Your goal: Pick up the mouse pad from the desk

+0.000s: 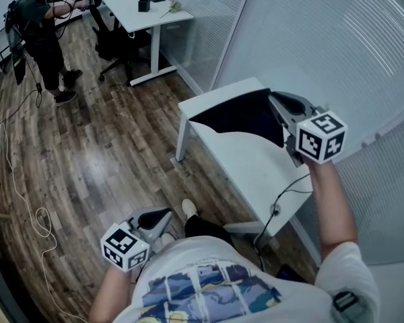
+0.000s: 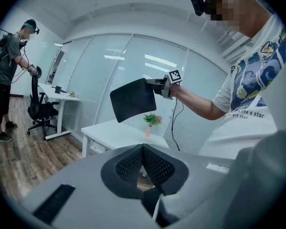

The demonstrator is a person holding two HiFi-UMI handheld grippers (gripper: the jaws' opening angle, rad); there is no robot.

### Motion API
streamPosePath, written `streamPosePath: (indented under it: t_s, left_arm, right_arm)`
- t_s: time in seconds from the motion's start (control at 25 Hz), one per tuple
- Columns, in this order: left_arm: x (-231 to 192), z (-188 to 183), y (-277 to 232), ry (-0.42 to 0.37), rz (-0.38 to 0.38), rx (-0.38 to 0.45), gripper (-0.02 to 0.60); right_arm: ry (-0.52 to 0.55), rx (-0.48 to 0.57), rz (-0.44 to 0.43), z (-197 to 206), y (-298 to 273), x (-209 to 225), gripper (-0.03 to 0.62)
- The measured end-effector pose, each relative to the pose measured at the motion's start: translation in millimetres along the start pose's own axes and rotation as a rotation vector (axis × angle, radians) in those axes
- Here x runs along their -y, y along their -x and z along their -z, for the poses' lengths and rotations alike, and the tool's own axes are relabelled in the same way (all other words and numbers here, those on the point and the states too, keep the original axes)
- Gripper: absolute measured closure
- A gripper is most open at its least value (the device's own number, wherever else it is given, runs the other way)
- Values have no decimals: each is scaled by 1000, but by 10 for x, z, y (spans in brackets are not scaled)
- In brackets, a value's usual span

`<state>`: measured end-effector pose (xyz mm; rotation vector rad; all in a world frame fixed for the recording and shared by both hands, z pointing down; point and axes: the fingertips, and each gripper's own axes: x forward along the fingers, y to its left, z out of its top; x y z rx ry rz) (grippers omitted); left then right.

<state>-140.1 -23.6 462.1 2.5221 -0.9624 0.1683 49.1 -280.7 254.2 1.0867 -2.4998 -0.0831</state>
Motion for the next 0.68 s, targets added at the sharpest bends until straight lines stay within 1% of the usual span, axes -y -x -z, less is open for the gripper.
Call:
streamPosePath:
  t_s: [0.68]
  left_arm:
    - [32, 19, -44, -5, 3, -1, 580]
  right_arm:
    - [10, 10, -18, -19, 47, -88, 568]
